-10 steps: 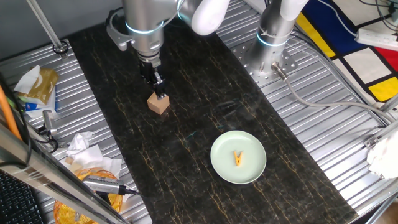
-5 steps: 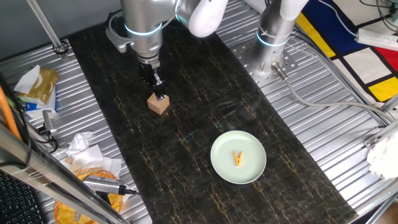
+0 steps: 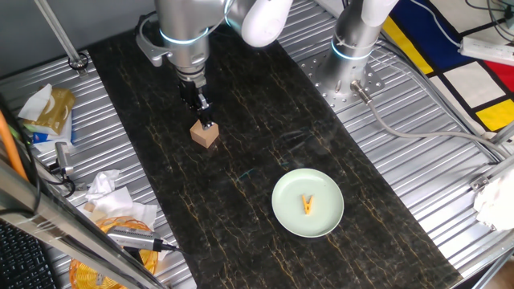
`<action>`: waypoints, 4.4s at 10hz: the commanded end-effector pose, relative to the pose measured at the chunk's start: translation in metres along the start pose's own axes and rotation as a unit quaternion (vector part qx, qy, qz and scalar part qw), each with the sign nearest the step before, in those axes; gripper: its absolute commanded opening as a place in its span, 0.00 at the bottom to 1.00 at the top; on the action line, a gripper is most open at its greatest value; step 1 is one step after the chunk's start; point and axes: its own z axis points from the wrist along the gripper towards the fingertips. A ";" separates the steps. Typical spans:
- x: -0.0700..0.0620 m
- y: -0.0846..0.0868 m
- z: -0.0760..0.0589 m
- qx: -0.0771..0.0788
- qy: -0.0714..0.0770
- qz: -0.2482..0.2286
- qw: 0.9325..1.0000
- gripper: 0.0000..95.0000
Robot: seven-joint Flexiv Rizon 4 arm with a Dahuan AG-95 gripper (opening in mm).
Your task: Approach and touch the side of the small block
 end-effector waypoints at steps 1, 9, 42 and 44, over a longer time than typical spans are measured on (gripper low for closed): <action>0.000 0.000 0.000 -0.003 0.002 0.000 1.000 0.80; -0.001 0.004 0.010 -0.026 -0.001 0.002 1.000 0.80; -0.008 0.015 0.037 -0.125 -0.018 0.116 0.985 0.80; -0.008 0.015 0.037 -0.127 -0.017 0.121 0.984 0.80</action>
